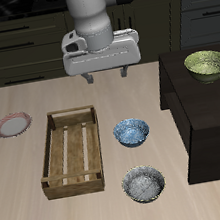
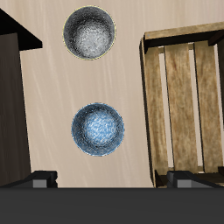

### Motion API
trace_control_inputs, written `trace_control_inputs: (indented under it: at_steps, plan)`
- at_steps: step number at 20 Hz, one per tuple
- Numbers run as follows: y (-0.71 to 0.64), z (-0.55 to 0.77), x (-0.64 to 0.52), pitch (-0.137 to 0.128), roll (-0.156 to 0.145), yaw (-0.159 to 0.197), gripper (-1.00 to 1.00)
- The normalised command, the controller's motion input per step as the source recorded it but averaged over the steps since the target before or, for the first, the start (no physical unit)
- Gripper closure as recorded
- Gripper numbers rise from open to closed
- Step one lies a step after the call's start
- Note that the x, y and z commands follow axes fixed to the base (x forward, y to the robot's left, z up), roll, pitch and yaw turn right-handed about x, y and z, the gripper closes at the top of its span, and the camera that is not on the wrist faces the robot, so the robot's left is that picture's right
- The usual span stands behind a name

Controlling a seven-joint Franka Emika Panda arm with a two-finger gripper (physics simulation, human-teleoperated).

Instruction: Place the green bowl and the black bowl in the wooden tray

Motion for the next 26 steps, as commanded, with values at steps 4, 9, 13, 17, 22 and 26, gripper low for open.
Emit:
trace_control_inputs:
  at_steps: [4, 9, 13, 17, 22, 26]
  plan:
    - [-0.12, 0.05, 0.46, 0.021, -0.008, -0.002, -1.00]
    - [-0.05, 0.09, 0.41, 0.009, 0.000, 0.014, -1.00]
    - [-0.01, 0.02, 0.35, 0.006, 0.027, 0.028, -1.00]
    - [-0.05, -0.04, 0.43, -0.005, -0.021, 0.018, -1.00]
    - [-0.04, 0.04, 0.36, -0.017, 0.026, 0.004, -1.00]
    - [-0.02, -0.07, 0.45, 0.035, -0.019, 0.012, -1.00]
